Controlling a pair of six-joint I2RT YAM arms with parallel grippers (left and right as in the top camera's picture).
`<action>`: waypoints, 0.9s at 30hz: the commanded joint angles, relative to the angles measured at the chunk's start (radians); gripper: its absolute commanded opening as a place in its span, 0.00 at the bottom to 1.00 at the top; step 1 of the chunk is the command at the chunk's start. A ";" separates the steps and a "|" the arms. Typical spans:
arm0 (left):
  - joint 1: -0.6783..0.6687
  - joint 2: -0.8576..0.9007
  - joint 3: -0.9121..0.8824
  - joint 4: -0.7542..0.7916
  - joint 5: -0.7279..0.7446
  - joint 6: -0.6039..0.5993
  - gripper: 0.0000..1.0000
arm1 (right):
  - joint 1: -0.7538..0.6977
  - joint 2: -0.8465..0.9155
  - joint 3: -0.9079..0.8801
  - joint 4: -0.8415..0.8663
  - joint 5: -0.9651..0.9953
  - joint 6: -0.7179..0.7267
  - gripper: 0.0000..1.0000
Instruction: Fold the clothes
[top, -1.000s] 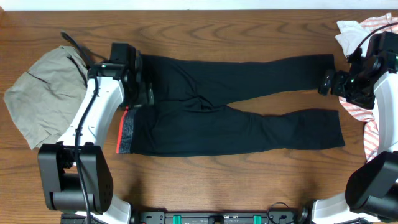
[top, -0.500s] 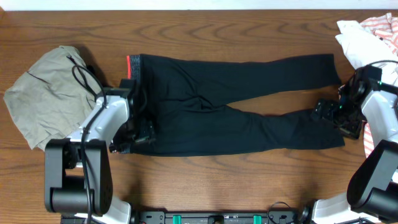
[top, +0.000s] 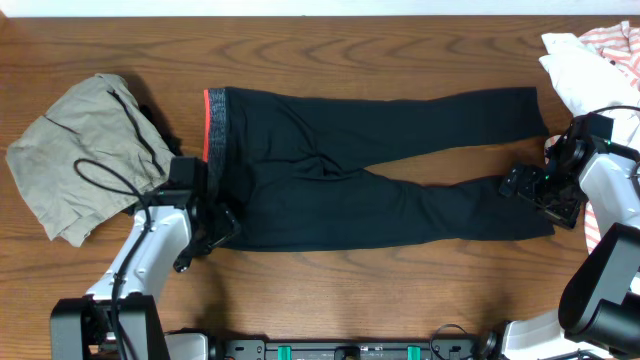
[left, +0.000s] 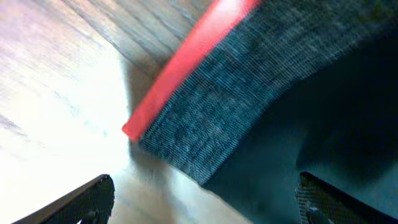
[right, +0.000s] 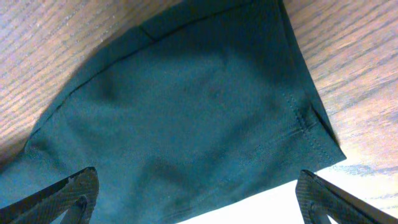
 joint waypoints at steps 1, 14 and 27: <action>0.021 -0.005 -0.036 0.040 0.046 -0.093 0.93 | -0.010 0.000 -0.003 0.002 0.007 0.014 0.99; 0.030 -0.005 -0.081 0.155 0.063 -0.199 0.63 | -0.010 0.000 -0.003 0.002 0.006 0.013 0.99; 0.030 -0.005 -0.081 0.153 0.063 -0.198 0.19 | -0.010 0.000 -0.003 0.000 0.006 0.010 0.99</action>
